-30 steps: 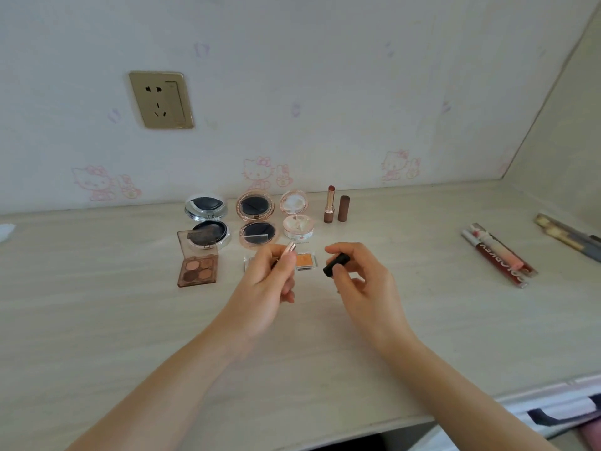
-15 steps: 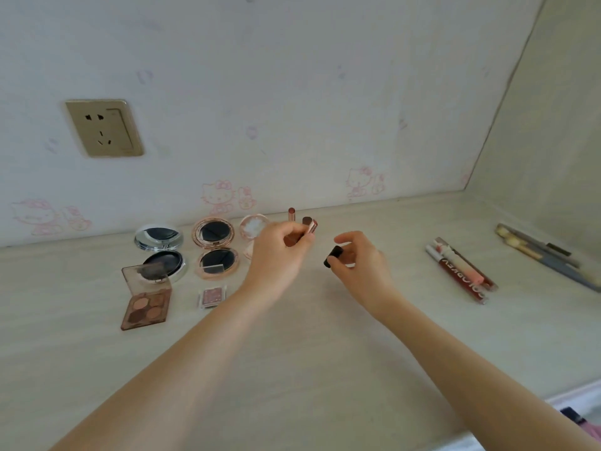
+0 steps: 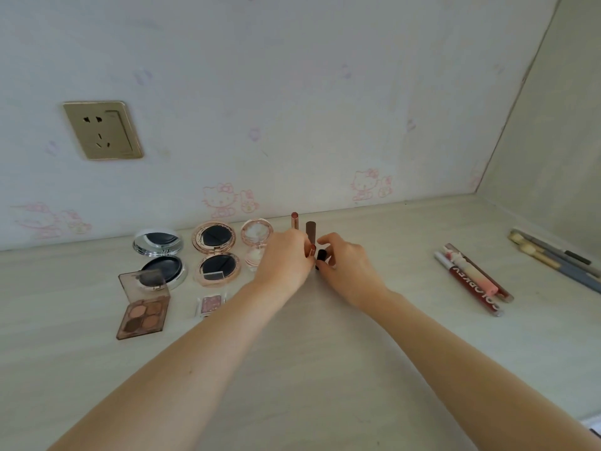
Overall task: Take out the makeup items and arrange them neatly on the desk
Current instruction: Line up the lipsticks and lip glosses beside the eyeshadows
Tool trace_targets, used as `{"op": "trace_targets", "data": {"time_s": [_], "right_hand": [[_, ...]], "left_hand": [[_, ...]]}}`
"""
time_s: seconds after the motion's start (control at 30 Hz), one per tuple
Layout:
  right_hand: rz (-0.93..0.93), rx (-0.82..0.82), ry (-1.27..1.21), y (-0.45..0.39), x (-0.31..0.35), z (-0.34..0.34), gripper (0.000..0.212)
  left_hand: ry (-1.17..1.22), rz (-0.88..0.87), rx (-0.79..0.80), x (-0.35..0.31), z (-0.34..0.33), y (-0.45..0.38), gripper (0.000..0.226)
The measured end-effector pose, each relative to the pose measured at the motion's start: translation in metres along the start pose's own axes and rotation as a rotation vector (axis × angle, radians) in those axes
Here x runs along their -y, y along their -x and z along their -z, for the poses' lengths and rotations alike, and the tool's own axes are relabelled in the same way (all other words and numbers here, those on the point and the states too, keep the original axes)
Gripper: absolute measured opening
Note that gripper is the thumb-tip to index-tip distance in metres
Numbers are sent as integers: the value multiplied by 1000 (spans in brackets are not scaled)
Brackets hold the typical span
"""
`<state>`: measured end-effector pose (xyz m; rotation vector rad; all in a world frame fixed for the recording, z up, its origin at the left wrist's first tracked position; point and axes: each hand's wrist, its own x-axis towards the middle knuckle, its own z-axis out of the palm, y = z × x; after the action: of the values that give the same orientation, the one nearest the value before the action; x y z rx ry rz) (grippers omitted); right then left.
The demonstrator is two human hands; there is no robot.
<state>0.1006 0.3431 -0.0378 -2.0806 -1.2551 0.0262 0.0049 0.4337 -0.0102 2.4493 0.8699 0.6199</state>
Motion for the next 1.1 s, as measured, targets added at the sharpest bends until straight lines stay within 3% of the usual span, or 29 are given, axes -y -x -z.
{"op": "trace_targets", "data": {"time_s": [0.27, 0.57, 1.1], "right_hand": [[-59, 39, 9, -3, -3, -4, 21], [-95, 48, -3, -20, -7, -7, 20], [-149, 20, -29, -32, -10, -16, 24]], "left_hand": [[-149, 43, 86, -6, 6, -9, 11], [-117, 125, 78, -1, 4, -24, 11], [-152, 115, 69, 0, 4, -32, 4]]}}
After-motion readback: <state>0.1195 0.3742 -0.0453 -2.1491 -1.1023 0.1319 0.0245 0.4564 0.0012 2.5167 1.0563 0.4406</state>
